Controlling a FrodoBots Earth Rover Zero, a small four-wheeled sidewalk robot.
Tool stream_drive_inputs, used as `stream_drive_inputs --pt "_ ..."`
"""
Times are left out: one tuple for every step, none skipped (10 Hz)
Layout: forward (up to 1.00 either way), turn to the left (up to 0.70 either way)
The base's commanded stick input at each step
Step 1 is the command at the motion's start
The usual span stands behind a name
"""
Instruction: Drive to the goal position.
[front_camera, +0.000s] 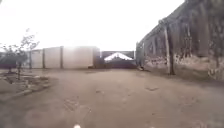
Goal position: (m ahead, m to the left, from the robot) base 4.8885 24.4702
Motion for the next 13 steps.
stream_drive_inputs --pt "1.00 0.02" --pt "1.00 0.02" --pt "1.00 0.02" --pt "1.00 0.02" --pt "1.00 0.02" --pt "1.00 0.02" --pt "1.00 0.02" --pt "1.00 0.02" --pt "1.00 0.02" --pt "1.00 0.02" --pt "1.00 0.02" --pt "1.00 0.02" --pt "1.00 0.02"
